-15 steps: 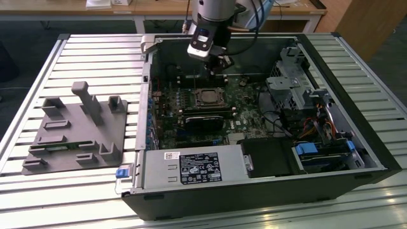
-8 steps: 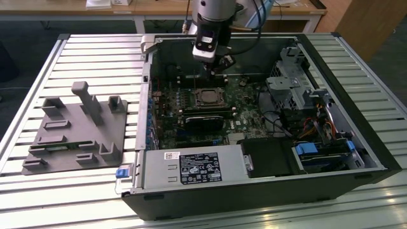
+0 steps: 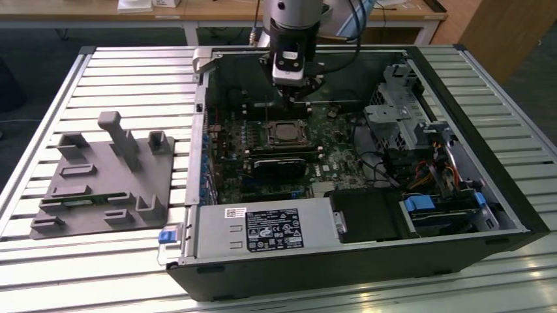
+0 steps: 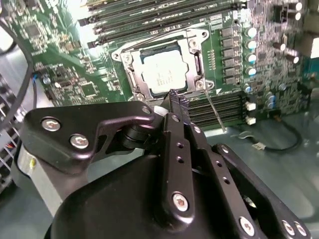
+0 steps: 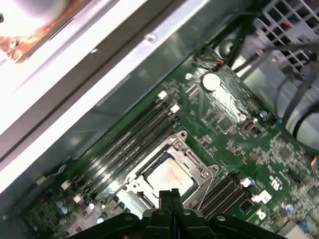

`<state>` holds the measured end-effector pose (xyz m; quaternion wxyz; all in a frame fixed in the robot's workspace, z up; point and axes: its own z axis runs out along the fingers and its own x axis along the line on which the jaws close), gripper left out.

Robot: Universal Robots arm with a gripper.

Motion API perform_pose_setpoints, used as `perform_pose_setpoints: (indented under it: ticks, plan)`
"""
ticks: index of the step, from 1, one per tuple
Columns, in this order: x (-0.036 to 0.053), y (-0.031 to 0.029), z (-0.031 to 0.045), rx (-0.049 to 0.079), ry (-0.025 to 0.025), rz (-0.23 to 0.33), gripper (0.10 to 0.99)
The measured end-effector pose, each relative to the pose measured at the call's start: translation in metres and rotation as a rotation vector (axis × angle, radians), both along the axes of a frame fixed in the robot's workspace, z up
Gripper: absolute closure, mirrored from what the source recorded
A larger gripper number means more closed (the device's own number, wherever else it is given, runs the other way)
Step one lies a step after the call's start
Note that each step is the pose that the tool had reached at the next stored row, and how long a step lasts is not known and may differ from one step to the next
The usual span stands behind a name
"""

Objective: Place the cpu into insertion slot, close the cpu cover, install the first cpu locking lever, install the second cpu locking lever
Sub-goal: 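Install the first cpu locking lever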

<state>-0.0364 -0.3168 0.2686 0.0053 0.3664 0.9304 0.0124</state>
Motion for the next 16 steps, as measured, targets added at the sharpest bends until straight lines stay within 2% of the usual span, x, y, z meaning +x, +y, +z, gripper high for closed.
perform_pose_setpoints:
  ticks: [16]
  plan:
    - [0.0,0.0,0.0,0.0,0.0,0.267,0.98]
